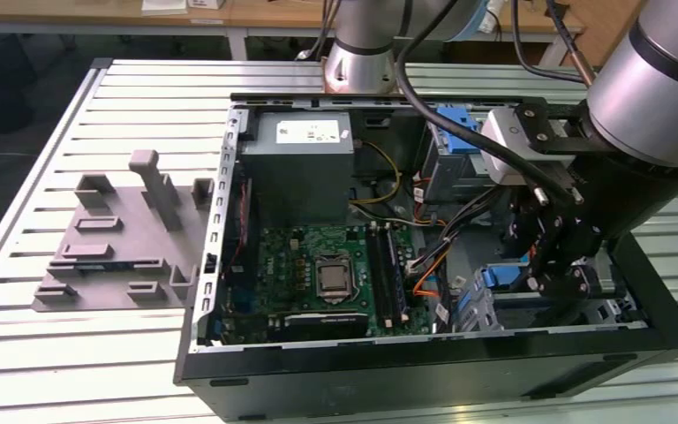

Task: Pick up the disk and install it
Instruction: 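Insert the disk into the insertion slot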

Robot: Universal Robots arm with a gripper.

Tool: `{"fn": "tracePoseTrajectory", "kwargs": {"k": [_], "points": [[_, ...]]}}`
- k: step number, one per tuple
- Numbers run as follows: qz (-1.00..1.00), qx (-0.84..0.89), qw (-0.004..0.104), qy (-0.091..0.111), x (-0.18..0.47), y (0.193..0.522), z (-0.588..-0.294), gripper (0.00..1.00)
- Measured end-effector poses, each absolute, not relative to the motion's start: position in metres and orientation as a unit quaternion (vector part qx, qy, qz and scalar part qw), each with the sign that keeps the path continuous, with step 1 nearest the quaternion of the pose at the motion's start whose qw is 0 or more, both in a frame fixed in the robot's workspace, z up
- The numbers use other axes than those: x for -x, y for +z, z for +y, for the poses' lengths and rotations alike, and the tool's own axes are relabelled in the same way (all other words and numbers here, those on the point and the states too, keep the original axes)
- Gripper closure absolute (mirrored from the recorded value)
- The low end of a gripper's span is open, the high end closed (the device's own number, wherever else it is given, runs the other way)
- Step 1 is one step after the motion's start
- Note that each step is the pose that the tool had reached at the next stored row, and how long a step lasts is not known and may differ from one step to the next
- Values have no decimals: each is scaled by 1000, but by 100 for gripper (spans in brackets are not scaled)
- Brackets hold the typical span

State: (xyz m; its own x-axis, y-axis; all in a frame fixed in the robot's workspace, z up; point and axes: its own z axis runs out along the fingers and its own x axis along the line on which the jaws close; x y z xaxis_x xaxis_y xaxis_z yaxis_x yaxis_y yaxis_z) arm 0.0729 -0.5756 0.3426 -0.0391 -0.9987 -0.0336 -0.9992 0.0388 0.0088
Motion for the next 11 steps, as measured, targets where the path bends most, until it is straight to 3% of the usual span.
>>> {"fn": "tracePoseTrajectory", "kwargs": {"k": [1, 2, 3, 5, 8, 11], "points": [[721, 693, 9, 15, -73, 343, -576, 64], [721, 693, 9, 15, -73, 343, -576, 64], [721, 693, 9, 15, -73, 343, -576, 70], [721, 693, 9, 15, -73, 343, -576, 70], [721, 693, 9, 15, -73, 343, -576, 87], [721, 693, 9, 15, -73, 343, -576, 89]]}}
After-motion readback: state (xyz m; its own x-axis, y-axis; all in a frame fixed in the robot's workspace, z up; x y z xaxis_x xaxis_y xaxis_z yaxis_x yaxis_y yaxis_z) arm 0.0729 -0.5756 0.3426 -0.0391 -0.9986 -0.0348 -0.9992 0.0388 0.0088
